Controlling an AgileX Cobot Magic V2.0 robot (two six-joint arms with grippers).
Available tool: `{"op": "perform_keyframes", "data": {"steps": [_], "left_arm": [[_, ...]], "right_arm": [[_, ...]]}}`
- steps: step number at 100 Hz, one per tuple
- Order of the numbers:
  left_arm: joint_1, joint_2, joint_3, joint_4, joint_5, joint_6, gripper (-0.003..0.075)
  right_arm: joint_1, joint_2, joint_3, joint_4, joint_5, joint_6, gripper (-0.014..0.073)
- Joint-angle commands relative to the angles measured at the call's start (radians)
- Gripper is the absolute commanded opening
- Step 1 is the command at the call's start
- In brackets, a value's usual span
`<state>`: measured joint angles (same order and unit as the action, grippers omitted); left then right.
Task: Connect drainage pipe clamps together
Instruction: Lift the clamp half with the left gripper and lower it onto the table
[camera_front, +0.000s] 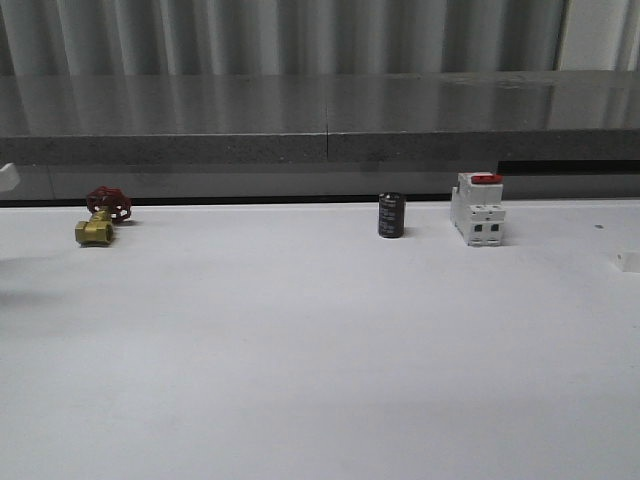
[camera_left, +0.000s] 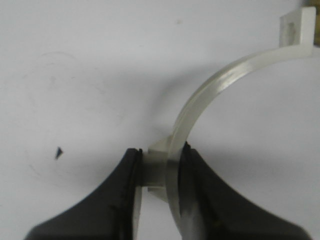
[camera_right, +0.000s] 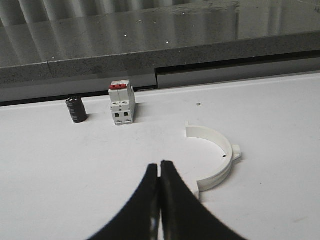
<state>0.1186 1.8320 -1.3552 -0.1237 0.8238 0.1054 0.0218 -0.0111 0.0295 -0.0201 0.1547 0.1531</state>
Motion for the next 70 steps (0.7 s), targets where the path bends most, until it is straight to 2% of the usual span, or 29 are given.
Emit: {"op": "perform_keyframes", "data": {"steps": [1,18,36,52,70], "left_arm": [[-0.066,-0.079,-0.027,-0.020,0.009,-0.074,-0.0020],[-0.232,-0.083,-0.025,0.018,0.024,-0.205,-0.0020],[-0.414,-0.071,-0.025,0.099,-0.039,-0.385,-0.0020],[-0.524,-0.015,-0.025,0.099,-0.068,-0.434,-0.0020],[-0.588,0.049,-0.025,0.099,-0.071,-0.440,-0.0020]], "right_arm": [[-0.005,-0.015,-0.021,0.003,-0.084,-0.005,-0.0067],[-0.005,-0.015,-0.021,0.003,-0.084,-0.005,-0.0067],[-0.005,-0.015,-0.021,0.003,-0.084,-0.005,-0.0067],[-0.005,-0.015,-0.021,0.003,-0.084,-0.005,-0.0067],[-0.005,-0.015,-0.021,0.003,-0.084,-0.005,-0.0067]]}}
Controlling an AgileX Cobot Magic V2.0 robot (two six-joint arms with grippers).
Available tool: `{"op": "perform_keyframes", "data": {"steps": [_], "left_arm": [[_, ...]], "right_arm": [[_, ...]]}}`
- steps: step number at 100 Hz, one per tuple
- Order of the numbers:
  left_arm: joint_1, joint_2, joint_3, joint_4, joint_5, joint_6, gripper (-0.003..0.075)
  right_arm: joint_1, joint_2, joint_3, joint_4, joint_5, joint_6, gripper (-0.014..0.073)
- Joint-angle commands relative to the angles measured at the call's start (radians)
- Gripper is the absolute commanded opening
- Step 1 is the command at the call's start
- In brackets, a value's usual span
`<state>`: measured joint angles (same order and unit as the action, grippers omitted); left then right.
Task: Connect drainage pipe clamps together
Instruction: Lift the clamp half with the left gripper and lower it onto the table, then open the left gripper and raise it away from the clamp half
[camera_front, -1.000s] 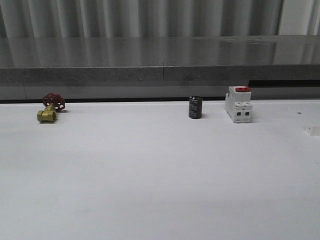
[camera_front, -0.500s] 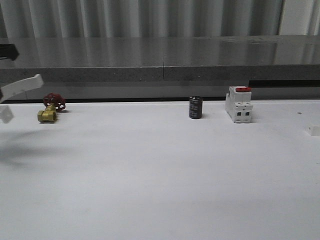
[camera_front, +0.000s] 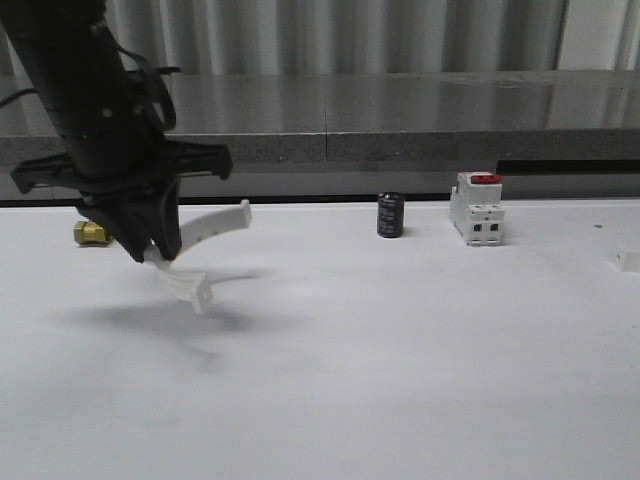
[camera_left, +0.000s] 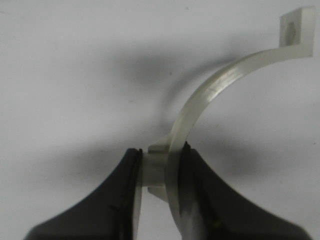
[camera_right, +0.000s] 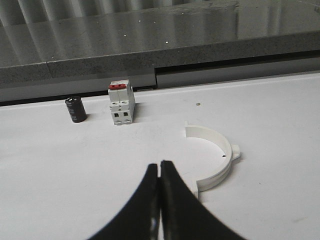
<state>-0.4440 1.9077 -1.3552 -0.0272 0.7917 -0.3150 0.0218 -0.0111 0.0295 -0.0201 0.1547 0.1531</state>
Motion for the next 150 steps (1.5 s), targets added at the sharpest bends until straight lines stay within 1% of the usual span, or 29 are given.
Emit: {"op": "perform_keyframes", "data": {"steps": [1,7,15,29,70,76,84,91,96,98,101,103,108,113,129,138,150], "left_arm": [[-0.028,-0.024,-0.025,0.002,-0.039,-0.021,-0.0020],[-0.037,-0.009,-0.025,0.005,-0.044,-0.028,-0.0020],[-0.040,0.002,-0.025,0.035,-0.048,-0.073,-0.0020],[-0.040,0.006,-0.025,0.061,-0.048,-0.092,-0.0020],[-0.040,0.045,-0.025,0.061,-0.044,-0.097,-0.0017],[-0.040,0.045,-0.025,0.061,-0.049,-0.097,0.0017],[-0.040,0.045,-0.027,0.061,-0.053,-0.097,0.0108],[-0.040,0.045,-0.027,0.061,-0.053,-0.097,0.0223],[-0.040,0.045,-0.027,0.063,-0.051,-0.097,0.0328],[-0.040,0.045,-0.027,0.063,-0.049,-0.097,0.0355],[-0.040,0.045,-0.027,0.063,-0.047,-0.097,0.0417],[-0.040,0.045,-0.027,0.066,-0.047,-0.097,0.0449],[-0.040,0.045,-0.027,0.066,-0.047,-0.097,0.0503],[-0.040,0.043,-0.027,0.066,-0.059,-0.097,0.0517],[-0.040,-0.008,-0.027,0.062,-0.148,-0.097,0.0500],[-0.040,-0.066,-0.027,0.069,-0.146,-0.097,0.0481],[-0.012,-0.156,-0.027,0.118,-0.121,-0.097,0.0447]], "right_arm": [[-0.005,-0.015,-0.021,0.003,-0.084,-0.005,-0.0067],[-0.005,-0.015,-0.021,0.003,-0.084,-0.005,-0.0067],[-0.005,-0.015,-0.021,0.003,-0.084,-0.005,-0.0067],[-0.005,-0.015,-0.021,0.003,-0.084,-0.005,-0.0067],[-0.005,-0.015,-0.021,0.003,-0.084,-0.005,-0.0067],[-0.005,-0.015,-0.021,0.003,-0.084,-0.005,-0.0067],[-0.005,-0.015,-0.021,0.003,-0.084,-0.005,-0.0067],[-0.005,-0.015,-0.021,0.003,-0.084,-0.005,-0.0067],[-0.005,-0.015,-0.021,0.003,-0.084,-0.005,-0.0067],[-0.005,-0.015,-0.021,0.003,-0.084,-0.005,-0.0067],[-0.005,-0.015,-0.021,0.003,-0.084,-0.005,-0.0067],[-0.005,-0.015,-0.021,0.003,-0.084,-0.005,-0.0067],[-0.005,-0.015,-0.021,0.003,-0.084,-0.005,-0.0067],[-0.005,-0.015,-0.021,0.003,-0.084,-0.005,-0.0067],[-0.005,-0.015,-0.021,0.003,-0.084,-0.005,-0.0067],[-0.005,-0.015,-0.021,0.003,-0.084,-0.005,-0.0067],[-0.005,-0.015,-0.021,0.003,-0.084,-0.005,-0.0067]]}}
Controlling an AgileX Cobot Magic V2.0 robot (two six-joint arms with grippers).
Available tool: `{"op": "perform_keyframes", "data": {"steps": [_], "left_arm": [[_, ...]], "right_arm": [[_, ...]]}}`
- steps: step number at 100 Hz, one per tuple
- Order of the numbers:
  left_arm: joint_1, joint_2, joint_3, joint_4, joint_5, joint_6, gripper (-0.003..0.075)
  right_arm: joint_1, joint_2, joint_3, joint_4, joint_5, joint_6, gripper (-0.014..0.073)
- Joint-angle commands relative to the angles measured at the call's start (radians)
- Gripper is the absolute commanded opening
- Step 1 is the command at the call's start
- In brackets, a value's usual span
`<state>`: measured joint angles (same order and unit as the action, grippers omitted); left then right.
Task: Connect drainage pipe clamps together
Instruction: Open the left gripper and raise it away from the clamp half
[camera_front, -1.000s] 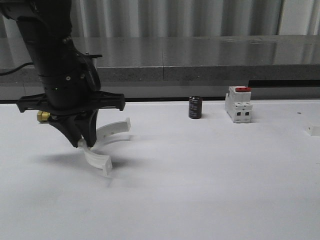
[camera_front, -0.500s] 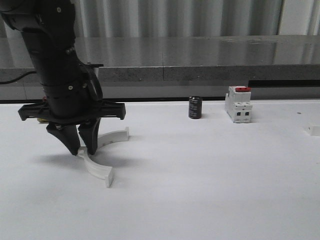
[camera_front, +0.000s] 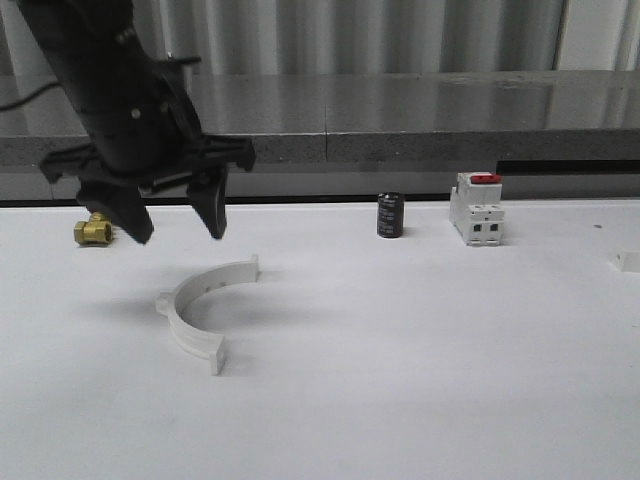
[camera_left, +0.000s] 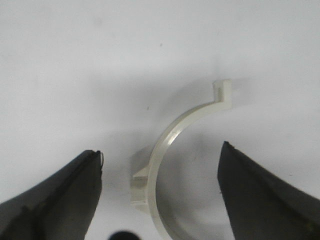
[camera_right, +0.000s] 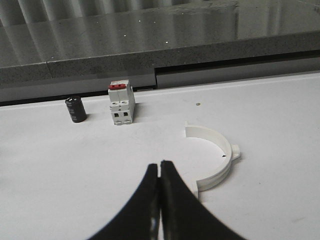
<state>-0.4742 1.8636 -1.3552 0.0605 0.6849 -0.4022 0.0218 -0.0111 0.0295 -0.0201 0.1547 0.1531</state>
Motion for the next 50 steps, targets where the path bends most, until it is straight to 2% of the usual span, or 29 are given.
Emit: {"op": "perform_keyframes", "data": {"steps": [1,14,26,50], "left_arm": [[0.019,-0.118,-0.027,0.036,-0.014,-0.010,0.0444],[0.062,-0.233,-0.007,0.082,-0.013,0.007,0.0411],[0.116,-0.341,0.038,0.086,-0.034,0.084,0.0394],[0.251,-0.569,0.210,0.067,-0.075,0.106,0.0386]], "right_arm": [[-0.005,-0.015,-0.021,0.003,-0.084,-0.005,-0.0067],[-0.005,-0.015,-0.021,0.003,-0.084,-0.005,-0.0067],[-0.005,-0.015,-0.021,0.003,-0.084,-0.005,-0.0067],[-0.005,-0.015,-0.021,0.003,-0.084,-0.005,-0.0067]]}}
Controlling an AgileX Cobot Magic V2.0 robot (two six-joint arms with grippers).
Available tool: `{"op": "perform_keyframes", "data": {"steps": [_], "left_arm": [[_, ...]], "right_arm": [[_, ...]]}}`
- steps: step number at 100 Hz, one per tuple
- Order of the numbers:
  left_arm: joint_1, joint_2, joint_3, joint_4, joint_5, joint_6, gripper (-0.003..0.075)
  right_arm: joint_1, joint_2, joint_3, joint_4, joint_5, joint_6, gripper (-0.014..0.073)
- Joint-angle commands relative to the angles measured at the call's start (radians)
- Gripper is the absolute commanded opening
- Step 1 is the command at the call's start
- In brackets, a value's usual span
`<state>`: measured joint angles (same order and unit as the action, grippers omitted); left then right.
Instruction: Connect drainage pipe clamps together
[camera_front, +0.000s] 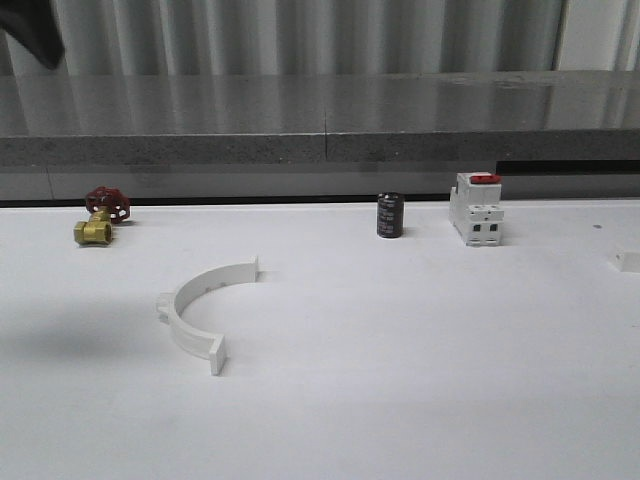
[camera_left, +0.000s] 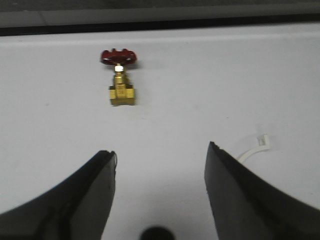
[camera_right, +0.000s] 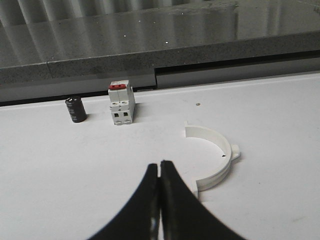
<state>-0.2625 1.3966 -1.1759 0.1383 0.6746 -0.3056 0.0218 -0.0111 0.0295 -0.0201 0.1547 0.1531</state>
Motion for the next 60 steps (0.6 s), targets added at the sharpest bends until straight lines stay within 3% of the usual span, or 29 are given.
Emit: {"op": "perform_keyframes", "data": {"steps": [1,18,60], "left_arm": [[0.043,-0.117,0.037,-0.013,-0.064,0.009,0.0386],[0.097,-0.307,0.217,-0.023,-0.104,0.009,0.0386],[0.097,-0.800,0.632,-0.031,-0.189,0.009,0.0386]], "right_arm": [[-0.005,-0.015,-0.021,0.003,-0.084,-0.005,-0.0067],[-0.005,-0.015,-0.021,0.003,-0.084,-0.005,-0.0067],[-0.005,-0.015,-0.021,0.003,-0.084,-0.005,-0.0067]]}}
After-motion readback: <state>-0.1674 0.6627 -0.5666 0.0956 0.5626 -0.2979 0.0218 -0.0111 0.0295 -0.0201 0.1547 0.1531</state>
